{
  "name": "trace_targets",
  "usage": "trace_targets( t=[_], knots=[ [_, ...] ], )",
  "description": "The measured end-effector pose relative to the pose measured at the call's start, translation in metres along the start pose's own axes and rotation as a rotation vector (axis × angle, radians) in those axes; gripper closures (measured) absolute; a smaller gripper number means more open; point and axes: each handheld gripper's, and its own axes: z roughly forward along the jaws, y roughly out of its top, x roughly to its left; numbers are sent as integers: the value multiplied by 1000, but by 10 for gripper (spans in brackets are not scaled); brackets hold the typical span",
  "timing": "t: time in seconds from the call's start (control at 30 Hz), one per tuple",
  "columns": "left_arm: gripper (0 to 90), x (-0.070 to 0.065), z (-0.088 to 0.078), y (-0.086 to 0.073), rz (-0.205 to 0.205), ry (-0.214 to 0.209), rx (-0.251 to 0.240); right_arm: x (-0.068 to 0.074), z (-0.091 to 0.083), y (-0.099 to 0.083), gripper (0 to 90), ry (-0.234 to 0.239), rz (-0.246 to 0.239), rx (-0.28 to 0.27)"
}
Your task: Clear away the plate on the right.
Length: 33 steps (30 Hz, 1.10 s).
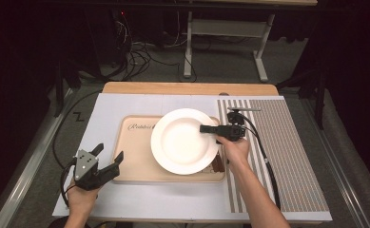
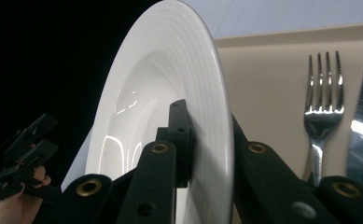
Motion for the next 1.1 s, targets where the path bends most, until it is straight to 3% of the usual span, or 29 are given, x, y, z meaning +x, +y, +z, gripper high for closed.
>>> trace_targets(
  t=[0.73, 1.1],
  knots=[
    [272, -1, 1, 0, 1, 16, 3, 3, 50, -1, 830, -23, 36, 29],
    [270, -1, 0, -1, -5, 18, -1, -3, 67, -5, 823, -33, 60, 59]
  ],
)
